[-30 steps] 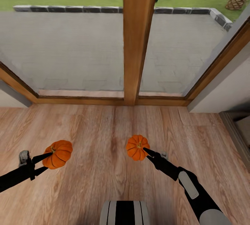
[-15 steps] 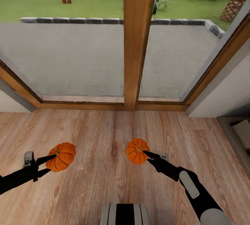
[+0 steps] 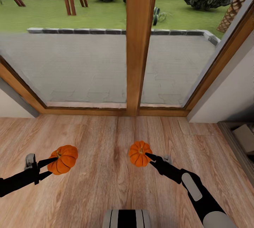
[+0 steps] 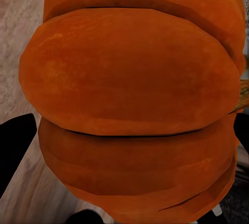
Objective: Place each of the two pumpkins and all three candles from the living room inside a cabinet in the living room (use any cabinet), then make sure every cabinet is closed, and position the cauldron so it is next to a table in the living room.
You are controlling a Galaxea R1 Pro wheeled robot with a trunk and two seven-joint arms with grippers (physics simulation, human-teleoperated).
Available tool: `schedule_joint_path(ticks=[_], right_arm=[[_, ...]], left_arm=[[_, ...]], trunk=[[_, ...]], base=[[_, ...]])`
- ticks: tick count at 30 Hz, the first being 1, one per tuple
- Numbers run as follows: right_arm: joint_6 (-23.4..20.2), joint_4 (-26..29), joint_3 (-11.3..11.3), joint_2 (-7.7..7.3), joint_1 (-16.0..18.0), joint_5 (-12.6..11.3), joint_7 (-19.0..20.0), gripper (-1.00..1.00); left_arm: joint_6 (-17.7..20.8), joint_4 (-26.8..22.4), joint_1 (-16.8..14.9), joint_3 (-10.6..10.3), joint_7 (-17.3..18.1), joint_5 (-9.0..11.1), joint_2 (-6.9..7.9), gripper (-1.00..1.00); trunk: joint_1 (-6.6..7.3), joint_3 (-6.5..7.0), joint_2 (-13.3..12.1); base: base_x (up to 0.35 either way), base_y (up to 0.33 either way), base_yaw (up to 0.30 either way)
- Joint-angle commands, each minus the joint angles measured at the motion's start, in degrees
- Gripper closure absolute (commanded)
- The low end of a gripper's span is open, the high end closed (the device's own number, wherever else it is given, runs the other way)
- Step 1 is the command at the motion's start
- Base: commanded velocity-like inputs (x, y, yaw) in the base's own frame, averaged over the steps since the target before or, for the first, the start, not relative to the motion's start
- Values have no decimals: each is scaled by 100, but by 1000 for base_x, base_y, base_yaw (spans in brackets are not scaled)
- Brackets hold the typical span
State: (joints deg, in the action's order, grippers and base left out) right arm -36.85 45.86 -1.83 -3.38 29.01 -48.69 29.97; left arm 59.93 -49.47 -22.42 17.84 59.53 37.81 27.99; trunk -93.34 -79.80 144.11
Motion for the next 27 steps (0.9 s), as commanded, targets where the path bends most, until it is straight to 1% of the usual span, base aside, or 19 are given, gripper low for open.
schedule_joint_path(ticks=[1, 10, 17, 27], right_arm=[[1, -3, -1, 6, 0, 0, 4, 100], [8, -6, -1, 13, 0, 0, -8, 100], [11, -7, -1, 22, 0, 0, -17, 100], [11, -7, -1, 21, 0, 0, -18, 100]], left_arm=[[-8, -1, -1, 4, -13, -12, -2, 100], [-8, -1, 0, 2, -20, -19, 4, 100], [-9, 2, 0, 8, -20, -27, 5, 100], [-12, 0, 0, 9, -20, -28, 5, 100]], trunk=[[2, 23, -2], [25, 222, -14], [44, 377, -23], [69, 599, -36]], base=[[-5, 1, 0], [-3, 0, 0], [-169, 28, 0], [-10, 2, 0]])
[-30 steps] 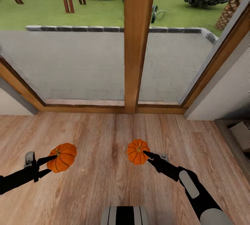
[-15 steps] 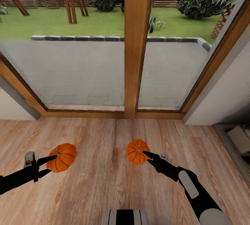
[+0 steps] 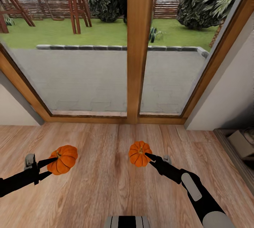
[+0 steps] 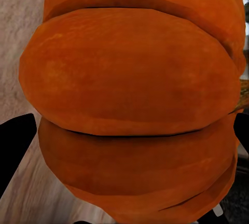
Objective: Place each of the two pumpkins and all three candles from the living room inside a cabinet in the living room (use any cabinet), then make sure every cabinet is closed, and position the cauldron so it is next to a table in the living room.
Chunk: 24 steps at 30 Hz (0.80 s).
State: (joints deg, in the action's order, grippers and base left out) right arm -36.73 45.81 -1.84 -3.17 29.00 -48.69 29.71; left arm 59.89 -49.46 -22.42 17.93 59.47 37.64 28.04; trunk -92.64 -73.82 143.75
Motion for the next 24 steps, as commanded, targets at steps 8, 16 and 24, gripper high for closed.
schedule_joint_path(ticks=[8, 16, 24], right_arm=[[-1, -1, 0, -2, 0, 0, 8, 100], [7, -1, 4, 0, 0, 0, 8, 100], [24, -2, 3, 1, 0, 4, -7, 100]], left_arm=[[-12, 0, 0, 0, -22, -11, 0, 100], [-13, 3, 0, 0, -23, -11, 0, 100], [-13, 3, -1, 0, -23, -11, 0, 100]], trunk=[[20, 178, -11], [41, 355, -22], [62, 532, -32]], base=[[0, 0, 0], [-26, 2, 0], [-248, 47, 0]])
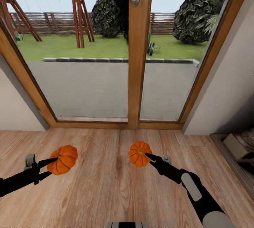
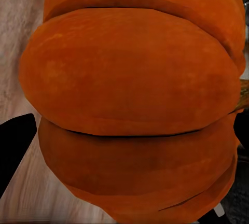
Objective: Place each of the two pumpkins and all three candles from the living room inside a cabinet in the living room (use any cabinet), then make sure every cabinet is closed, and position the cauldron so it is next to a table in the living room.
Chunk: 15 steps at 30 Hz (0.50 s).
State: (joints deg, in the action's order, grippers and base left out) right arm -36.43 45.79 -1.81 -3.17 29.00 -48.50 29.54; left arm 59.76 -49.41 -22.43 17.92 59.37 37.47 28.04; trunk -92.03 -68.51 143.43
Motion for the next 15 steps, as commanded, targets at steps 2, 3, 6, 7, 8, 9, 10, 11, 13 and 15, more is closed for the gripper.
schedule_joint_path(ticks=[2, 3, 6, 7, 8, 9, 10, 11, 13, 15], right_arm=[[-5, 0, -3, 0, 0, -15, 8, 100], [-8, 0, -5, 0, 0, -15, 6, 100], [-12, 0, -11, 0, 0, -18, -69, 100], [-13, 0, -12, 3, 0, -19, -127, 100], [-13, 0, -12, 5, 0, -19, -161, 100], [-13, 0, -12, 7, 0, -19, -191, 100], [-15, 0, -12, 7, 0, -19, -216, 100], [-14, 0, -12, 8, 0, -19, -237, 100], [-15, 0, 12, 9, 0, -20, -258, 100], [-15, 0, 104, 9, 0, -20, -270, 100]], left_arm=[[0, -2, -1, 1, -13, 6, 0, 100], [0, 0, 0, 1, -14, 6, -2, 100], [0, 1, -4, -5, -13, 8, -2, 100], [0, 1, -4, -5, -13, 9, -3, 100], [0, 1, -5, -3, -13, 9, -2, 100], [0, 2, -4, 0, -13, 8, -1, 100], [0, 2, -5, 2, -13, 8, -1, 100], [0, 2, -4, 4, -13, 7, -2, 100], [0, 2, -2, 7, -13, 7, -1, 100], [0, 2, -1, 9, -13, 6, 0, 100]], trunk=[[5, 45, -3], [5, 45, -3], [5, 45, -3], [5, 45, -3], [5, 45, -3], [5, 45, -3], [5, 45, -3], [8, 67, -4], [13, 112, -7], [18, 156, -10]], base=[[-98, 5, 0], [-42, 2, 0], [-19, 1, 0], [-6, 0, 0], [-4, 0, 0], [-2, 0, 0], [-1, 0, 0], [0, 0, 0], [0, 0, 0], [0, 0, 0]])
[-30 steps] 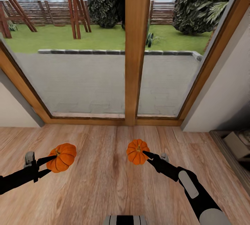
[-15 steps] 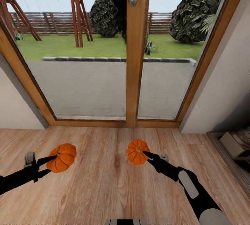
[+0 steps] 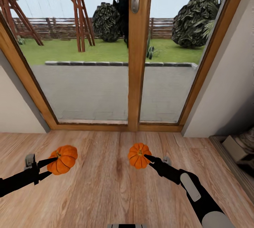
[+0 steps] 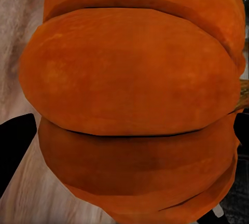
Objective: Place each of the two pumpkins and all three candles from the living room inside a cabinet in the living room (use any cabinet), then make sure every cabinet is closed, and position the cauldron so it is next to a table in the living room.
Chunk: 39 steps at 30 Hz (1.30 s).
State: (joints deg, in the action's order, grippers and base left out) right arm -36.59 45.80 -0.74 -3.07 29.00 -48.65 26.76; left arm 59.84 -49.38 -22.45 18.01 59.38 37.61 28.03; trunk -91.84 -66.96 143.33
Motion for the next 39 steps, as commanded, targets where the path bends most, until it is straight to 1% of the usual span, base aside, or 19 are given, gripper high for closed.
schedule_joint_path(ticks=[1, 4, 7, 15, 20, 29, 39], right_arm=[[2, -1, 70, -1, 1, -4, 2, 100], [3, -1, 135, -1, 1, -4, -2, 100], [3, -3, 154, -1, 1, -4, -4, 100], [3, -9, 161, -1, 7, -4, -4, 100], [-4, -10, 161, -1, 17, -4, -4, 100], [-5, -10, 162, -1, 18, -4, -4, 100], [10, -10, 162, -7, 18, -4, 9, 100]], left_arm=[[-7, -1, 2, 3, -14, -8, 0, 100], [-7, -1, 2, 8, -14, -8, 0, 100], [-7, -1, 3, 10, -14, -8, 0, 100], [-7, -1, 0, 10, -23, -8, 0, 100], [-7, -1, -1, 10, -23, -8, 0, 100], [-7, -1, 1, 13, -30, -8, 0, 100], [-15, -1, -1, 19, -51, -8, 0, 100]], trunk=[[2, 23, -2], [10, 89, -6], [22, 155, -19], [198, 298, -340], [198, 289, -340], [396, 399, -701], [615, 491, -1102]], base=[[0, 0, 0], [0, 0, 0], [0, 0, 0], [0, 0, 0], [0, 0, 140], [0, 0, 228], [0, 0, 110]])
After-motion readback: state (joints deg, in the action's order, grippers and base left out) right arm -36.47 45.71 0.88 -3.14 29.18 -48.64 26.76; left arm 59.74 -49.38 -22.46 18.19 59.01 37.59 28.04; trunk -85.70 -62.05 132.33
